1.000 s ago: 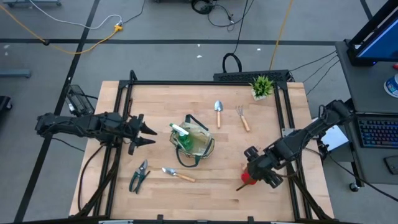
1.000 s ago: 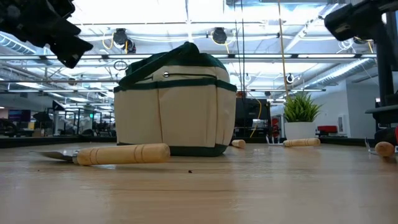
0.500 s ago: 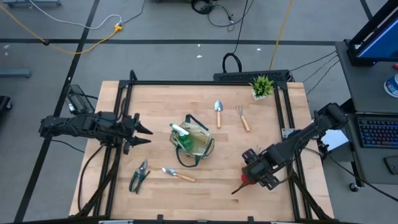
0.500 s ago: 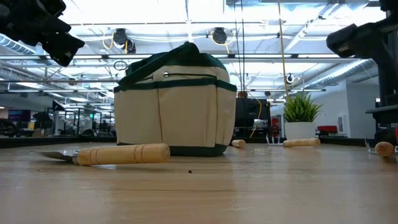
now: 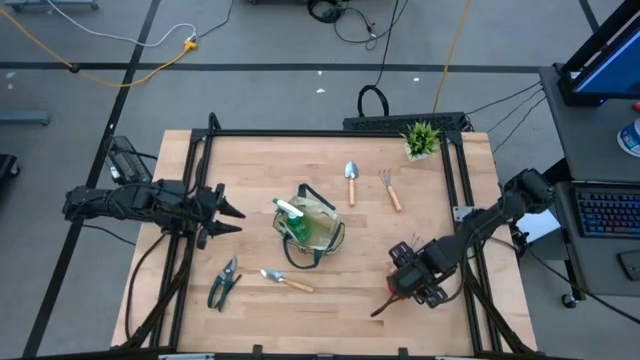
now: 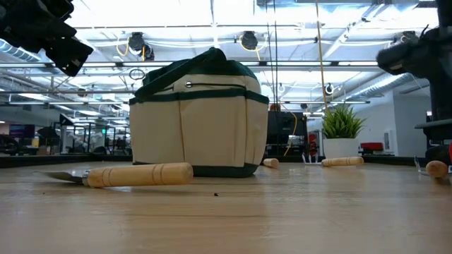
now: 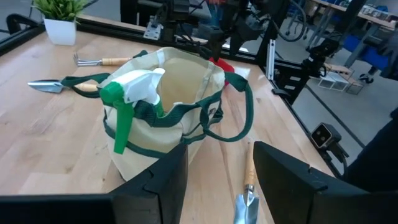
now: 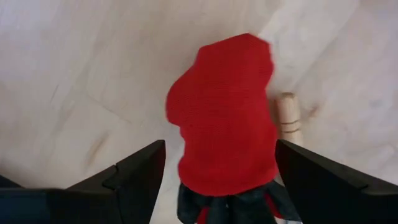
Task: Pick & Place Garden tools in Gardening bag
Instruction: Put the red gloves into the gardening bag
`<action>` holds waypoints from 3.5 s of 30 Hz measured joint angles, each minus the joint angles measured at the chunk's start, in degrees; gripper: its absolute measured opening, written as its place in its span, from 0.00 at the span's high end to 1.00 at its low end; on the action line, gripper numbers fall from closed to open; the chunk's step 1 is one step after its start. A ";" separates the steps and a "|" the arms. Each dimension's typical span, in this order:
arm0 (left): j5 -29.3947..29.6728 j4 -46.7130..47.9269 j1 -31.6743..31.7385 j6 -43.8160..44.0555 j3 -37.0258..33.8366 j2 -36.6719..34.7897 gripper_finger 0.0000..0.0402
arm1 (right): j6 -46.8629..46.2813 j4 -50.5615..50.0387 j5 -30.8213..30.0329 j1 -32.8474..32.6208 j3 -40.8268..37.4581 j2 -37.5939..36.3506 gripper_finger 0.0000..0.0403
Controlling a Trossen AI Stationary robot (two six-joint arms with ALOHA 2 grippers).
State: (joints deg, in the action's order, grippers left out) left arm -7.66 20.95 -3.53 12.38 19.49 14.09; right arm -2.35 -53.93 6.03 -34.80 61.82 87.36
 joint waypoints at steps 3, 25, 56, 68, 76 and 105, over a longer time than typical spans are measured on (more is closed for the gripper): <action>-0.02 0.00 0.00 0.34 0.00 0.00 0.54 | -0.85 2.00 -1.60 -0.70 -2.33 0.04 0.26; 0.02 -1.36 0.00 1.69 0.00 0.03 0.54 | -5.57 8.25 -4.38 -0.73 -10.31 0.02 0.46; 0.11 -1.40 0.02 0.02 0.00 0.02 0.54 | -1.06 -23.02 14.89 5.57 15.45 0.02 0.79; 0.07 -1.49 0.00 0.33 0.00 0.04 0.54 | -2.99 -2.03 39.52 14.76 15.48 0.02 0.79; 0.04 -1.51 0.00 0.37 0.00 0.04 0.54 | -3.00 14.95 43.73 20.30 15.48 0.02 0.79; 0.02 -4.68 0.00 -3.40 0.00 0.04 0.54 | -0.18 62.43 6.47 32.29 15.48 0.00 0.79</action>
State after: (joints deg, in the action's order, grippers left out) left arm -7.64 16.27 -3.53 8.98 19.49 14.13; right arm -2.53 8.49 12.50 -2.51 77.30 87.35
